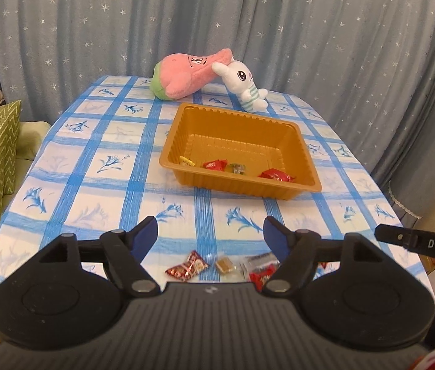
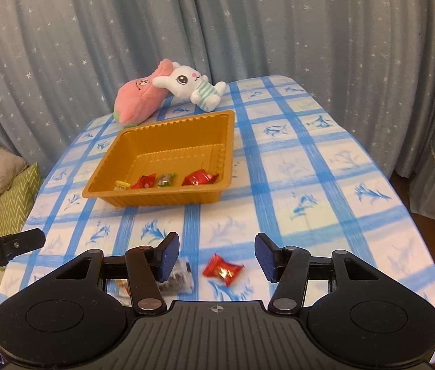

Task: Organize snacks
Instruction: 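Move both open tools back toward the remaining snacks on the tablecloth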

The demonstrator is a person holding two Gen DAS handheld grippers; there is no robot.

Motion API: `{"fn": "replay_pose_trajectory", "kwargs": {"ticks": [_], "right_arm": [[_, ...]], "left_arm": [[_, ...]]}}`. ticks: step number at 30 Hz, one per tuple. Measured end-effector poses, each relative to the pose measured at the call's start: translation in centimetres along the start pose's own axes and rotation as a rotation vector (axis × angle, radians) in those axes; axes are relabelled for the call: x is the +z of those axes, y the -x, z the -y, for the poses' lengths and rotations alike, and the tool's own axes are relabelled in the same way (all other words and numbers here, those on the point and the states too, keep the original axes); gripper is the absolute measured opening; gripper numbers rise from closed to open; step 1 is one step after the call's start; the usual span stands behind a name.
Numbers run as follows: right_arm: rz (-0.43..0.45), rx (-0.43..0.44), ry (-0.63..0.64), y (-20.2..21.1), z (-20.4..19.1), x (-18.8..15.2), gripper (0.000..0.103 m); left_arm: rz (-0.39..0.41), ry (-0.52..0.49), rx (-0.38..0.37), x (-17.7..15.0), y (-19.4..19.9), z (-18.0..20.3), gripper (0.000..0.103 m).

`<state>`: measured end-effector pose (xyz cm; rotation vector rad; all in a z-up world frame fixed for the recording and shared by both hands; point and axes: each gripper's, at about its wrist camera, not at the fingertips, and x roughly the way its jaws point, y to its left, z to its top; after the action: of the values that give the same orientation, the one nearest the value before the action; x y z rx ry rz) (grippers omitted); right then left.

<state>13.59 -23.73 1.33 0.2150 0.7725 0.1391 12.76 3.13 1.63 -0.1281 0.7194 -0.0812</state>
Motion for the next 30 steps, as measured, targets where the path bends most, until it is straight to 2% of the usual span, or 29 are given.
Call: {"fn": "replay_pose_trajectory", "kwargs": {"ticks": [10, 30], "right_arm": [[0.005, -0.01, 0.003, 2.6, 0.5, -1.5, 0.055], [-0.011, -0.008, 0.015, 3.0, 0.3, -2.9, 0.055]], "left_arm": [[-0.005, -0.031, 0.006, -2.2, 2.1, 0.2, 0.077], [-0.054, -0.098, 0.002, -5.0, 2.3, 0.4, 0.077]]}}
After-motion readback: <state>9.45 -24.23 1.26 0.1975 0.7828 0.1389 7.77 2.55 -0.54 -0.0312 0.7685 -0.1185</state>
